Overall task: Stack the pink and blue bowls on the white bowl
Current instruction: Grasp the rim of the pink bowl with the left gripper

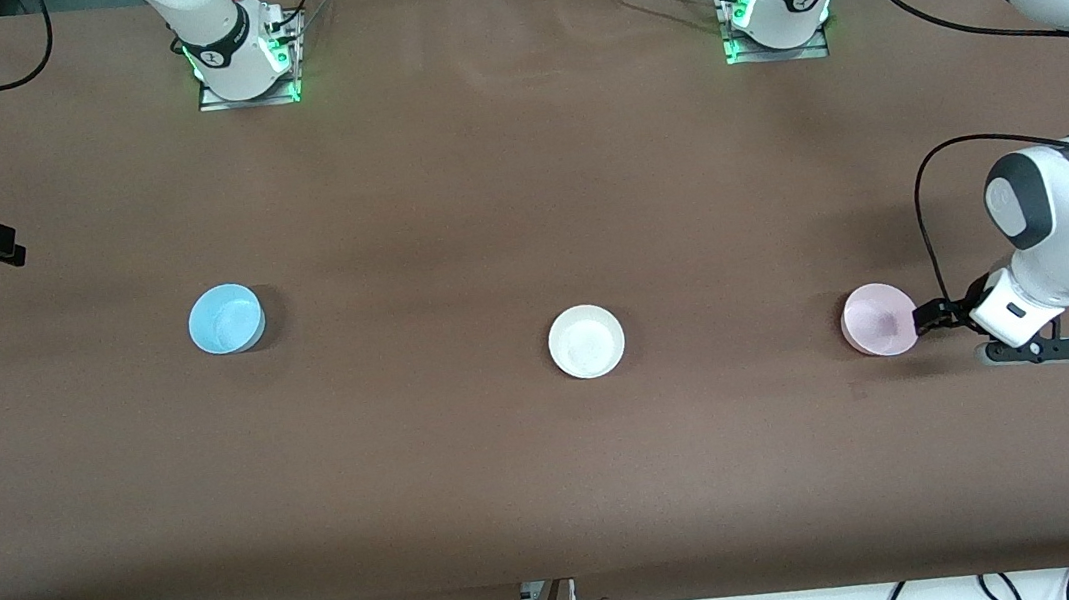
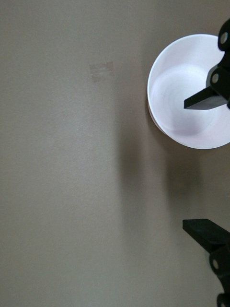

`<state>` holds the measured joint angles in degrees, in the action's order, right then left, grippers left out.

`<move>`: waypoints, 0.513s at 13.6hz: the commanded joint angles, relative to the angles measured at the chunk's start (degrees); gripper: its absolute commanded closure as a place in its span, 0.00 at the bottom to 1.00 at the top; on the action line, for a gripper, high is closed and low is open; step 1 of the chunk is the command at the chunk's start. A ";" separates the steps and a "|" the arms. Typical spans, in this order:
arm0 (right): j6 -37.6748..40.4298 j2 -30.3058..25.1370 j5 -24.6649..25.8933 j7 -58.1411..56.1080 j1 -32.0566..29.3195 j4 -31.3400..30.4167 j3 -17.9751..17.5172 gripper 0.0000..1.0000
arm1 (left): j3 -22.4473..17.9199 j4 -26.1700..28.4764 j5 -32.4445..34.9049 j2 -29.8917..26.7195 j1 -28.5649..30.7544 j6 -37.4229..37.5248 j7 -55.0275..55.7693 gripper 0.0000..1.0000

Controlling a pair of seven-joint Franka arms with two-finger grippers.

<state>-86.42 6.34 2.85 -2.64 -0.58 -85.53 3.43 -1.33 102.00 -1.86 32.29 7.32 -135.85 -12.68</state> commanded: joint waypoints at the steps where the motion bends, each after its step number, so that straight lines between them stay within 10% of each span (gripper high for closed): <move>1: 0.12 -0.10 -0.65 -0.44 -0.66 0.27 -0.36 0.00 | 0.01 3.98 -0.60 -0.65 -0.03 -3.62 -1.47 0.00; 7: 0.12 -0.10 -0.65 -0.52 -0.74 0.27 -0.36 0.00 | 0.10 7.60 -0.60 -1.97 0.15 -4.60 -1.56 0.02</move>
<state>-86.42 6.34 2.85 -2.64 -0.60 -85.52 3.43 -1.33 107.07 -1.86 32.49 7.32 -139.59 -12.74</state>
